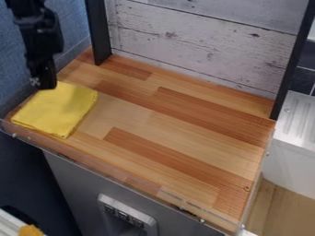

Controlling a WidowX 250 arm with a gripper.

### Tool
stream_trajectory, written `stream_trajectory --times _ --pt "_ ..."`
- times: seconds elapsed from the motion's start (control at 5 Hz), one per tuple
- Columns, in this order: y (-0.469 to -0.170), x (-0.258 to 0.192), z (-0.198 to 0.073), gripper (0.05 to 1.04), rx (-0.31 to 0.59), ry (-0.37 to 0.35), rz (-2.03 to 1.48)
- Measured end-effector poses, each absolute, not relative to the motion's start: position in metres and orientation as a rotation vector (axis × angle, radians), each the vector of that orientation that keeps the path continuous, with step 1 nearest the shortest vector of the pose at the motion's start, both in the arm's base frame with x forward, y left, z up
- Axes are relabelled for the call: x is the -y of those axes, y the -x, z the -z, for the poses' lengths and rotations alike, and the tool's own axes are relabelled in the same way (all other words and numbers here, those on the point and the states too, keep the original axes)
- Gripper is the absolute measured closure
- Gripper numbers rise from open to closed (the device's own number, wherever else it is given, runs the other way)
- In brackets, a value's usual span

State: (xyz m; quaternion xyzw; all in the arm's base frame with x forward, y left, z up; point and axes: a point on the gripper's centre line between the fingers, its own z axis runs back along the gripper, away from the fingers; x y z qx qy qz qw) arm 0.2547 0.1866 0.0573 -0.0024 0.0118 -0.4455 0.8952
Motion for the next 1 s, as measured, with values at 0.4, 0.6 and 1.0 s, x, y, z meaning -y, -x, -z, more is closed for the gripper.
stream_trajectory --times 0.4,0.6,1.0 --pt "-0.25 -0.188 -0.03 1.018 -0.022 -0.012 0.917" --pt "-0.253 -0.189 -0.026 1.019 -0.014 -0.024 0.912" --pt "-0.251 -0.185 -0.016 1.019 -0.002 -0.015 0.91"
